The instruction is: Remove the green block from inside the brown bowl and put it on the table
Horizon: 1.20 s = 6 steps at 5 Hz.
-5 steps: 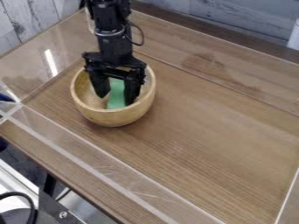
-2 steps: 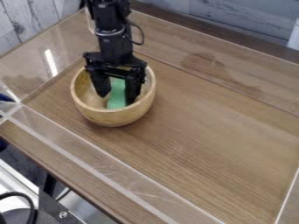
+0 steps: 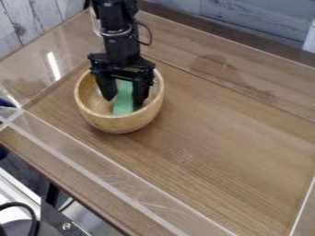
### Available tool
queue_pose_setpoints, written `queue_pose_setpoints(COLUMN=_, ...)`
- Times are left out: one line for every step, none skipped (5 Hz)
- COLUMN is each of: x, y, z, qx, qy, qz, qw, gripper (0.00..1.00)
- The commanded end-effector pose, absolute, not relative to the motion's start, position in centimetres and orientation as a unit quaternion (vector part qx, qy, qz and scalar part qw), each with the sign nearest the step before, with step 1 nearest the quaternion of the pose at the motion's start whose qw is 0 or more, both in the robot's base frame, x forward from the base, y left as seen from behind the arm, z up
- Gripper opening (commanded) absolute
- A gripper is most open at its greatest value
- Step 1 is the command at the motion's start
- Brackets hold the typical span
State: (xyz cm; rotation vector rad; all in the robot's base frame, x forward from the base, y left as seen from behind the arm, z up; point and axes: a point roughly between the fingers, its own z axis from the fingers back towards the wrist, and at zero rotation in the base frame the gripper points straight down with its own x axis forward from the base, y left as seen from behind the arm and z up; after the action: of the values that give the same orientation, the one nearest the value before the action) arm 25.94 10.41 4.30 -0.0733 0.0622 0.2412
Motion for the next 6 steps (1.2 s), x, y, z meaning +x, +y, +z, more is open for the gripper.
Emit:
queue_pose_setpoints(x=27.09, y=11.05, z=5.17, qx=-0.029, qy=0.005, qz=0.125, qw=0.992, gripper=0.00)
queue_pose_setpoints(x=27.12, y=11.00, z=5.11, qx=-0.030, qy=0.005, qz=0.125, qw=0.992, gripper=0.00)
queue_pose_setpoints(x=27.16, y=10.88, z=5.28, qx=-0.031, qy=0.005, qz=0.125, qw=0.992, gripper=0.00)
queue_pose_setpoints(x=27.20, y=10.77, z=5.44, qx=-0.031, qy=0.004, qz=0.124, qw=0.992, gripper=0.00)
queue_pose_setpoints(x=27.24, y=10.65, z=5.60, qx=-0.032, qy=0.003, qz=0.123, qw=0.992, gripper=0.00)
queue_pose_setpoints(x=27.28, y=10.54, z=5.77, qx=-0.033, qy=0.003, qz=0.123, qw=0.992, gripper=0.00)
